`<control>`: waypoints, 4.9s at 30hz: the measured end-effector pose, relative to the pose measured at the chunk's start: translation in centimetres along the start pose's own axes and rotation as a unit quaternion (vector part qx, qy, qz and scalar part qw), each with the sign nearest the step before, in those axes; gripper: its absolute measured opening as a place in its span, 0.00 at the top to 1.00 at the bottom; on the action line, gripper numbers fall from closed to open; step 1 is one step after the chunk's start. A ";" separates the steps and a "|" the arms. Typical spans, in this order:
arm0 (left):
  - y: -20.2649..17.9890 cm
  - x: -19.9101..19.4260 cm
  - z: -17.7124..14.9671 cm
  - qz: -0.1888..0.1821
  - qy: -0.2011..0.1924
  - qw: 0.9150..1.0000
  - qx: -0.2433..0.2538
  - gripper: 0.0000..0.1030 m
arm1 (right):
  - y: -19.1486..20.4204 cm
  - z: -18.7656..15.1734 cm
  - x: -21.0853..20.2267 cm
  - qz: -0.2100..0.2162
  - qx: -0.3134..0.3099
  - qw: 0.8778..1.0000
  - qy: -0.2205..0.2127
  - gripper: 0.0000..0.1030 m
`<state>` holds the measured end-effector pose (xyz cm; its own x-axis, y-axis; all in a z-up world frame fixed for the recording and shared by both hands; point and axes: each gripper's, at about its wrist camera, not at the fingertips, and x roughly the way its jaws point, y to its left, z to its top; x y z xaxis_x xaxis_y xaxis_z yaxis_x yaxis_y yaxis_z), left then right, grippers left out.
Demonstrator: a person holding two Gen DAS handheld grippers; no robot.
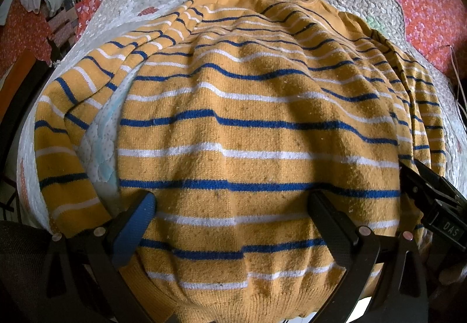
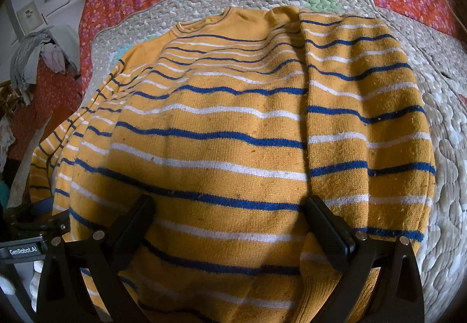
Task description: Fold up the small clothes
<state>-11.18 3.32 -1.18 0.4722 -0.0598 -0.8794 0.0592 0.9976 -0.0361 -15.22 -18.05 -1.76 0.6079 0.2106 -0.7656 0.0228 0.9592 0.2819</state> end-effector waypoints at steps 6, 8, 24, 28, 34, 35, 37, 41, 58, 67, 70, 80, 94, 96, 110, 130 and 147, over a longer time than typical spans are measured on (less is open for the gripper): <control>-0.1 -0.1 -0.3 -0.002 -0.011 1.000 0.011 0.00 | 0.5 0.3 0.0 -0.011 -0.018 1.000 0.017 0.00; -0.2 -0.3 -0.6 0.001 -0.014 1.000 0.015 0.00 | 0.4 0.8 0.0 -0.014 -0.022 0.999 0.039 0.00; -0.6 -2.9 -0.6 -0.061 -0.058 0.996 0.034 0.06 | -5.0 5.9 -8.3 -0.070 0.042 0.994 0.074 0.19; -0.8 -2.9 -0.8 -0.062 -0.062 0.995 0.041 0.06 | -2.5 4.0 -5.5 -0.086 -0.007 0.991 0.102 0.25; -0.1 -3.2 -0.7 -0.058 -0.069 0.995 0.031 0.07 | -2.6 2.7 -2.5 -0.172 -0.035 0.977 0.124 0.41; -0.1 -3.2 -0.7 -0.058 -0.069 0.995 0.029 0.07 | -3.2 2.4 -2.3 -0.168 -0.027 0.977 0.131 0.42; 0.0 -3.2 -0.6 -0.059 -0.070 0.995 0.027 0.07 | -3.8 1.9 -2.2 -0.153 -0.018 0.978 0.138 0.56; -0.2 -3.6 -0.5 -0.056 -0.077 0.995 0.027 0.07 | -3.8 1.7 -2.9 -0.128 -0.005 0.982 0.136 0.86; -0.9 -4.2 -0.7 -0.042 -0.073 0.996 0.040 0.07 | -9.9 10.2 -10.9 -0.214 0.002 0.976 0.046 0.91; -1.3 -5.7 0.5 -0.055 -0.077 0.995 0.037 0.07 | -24.1 18.8 -11.6 -0.367 0.109 0.924 0.008 0.91; -1.6 -5.6 1.0 -0.054 -0.071 0.995 0.037 0.07 | -28.5 20.3 -10.4 -0.409 0.145 0.901 0.022 0.89; -0.5 -5.4 1.9 -0.045 -0.065 0.997 0.013 0.07 | -21.8 16.1 -12.5 -0.191 0.208 0.959 -0.020 0.47; 4.8 -10.9 1.1 -0.044 -0.110 0.991 -0.062 0.07 | -8.1 2.8 -2.6 0.031 0.202 0.966 0.159 0.93; 5.9 -11.7 1.2 -0.036 -0.118 0.990 -0.074 0.07 | -7.8 3.2 -4.4 0.013 0.189 0.971 0.142 0.93; 16.3 -12.7 1.7 -0.008 -0.132 0.969 -0.209 0.07 | 0.3 7.3 -12.3 -0.070 -0.018 0.997 0.012 0.65; 25.2 -11.5 0.0 -0.070 -0.118 0.937 -0.320 0.07 | 28.3 0.3 4.1 0.159 -0.237 0.919 0.271 0.58; 26.3 -12.6 1.4 -0.081 -0.134 0.939 -0.306 0.07 | 25.6 17.6 -7.0 0.010 -0.275 0.960 0.054 0.92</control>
<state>-14.32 30.27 9.64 0.7096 -0.1369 -0.6912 -0.3287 0.8034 -0.4965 -4.90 1.70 20.96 0.5180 0.2190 -0.8269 -0.4281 0.9033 -0.0290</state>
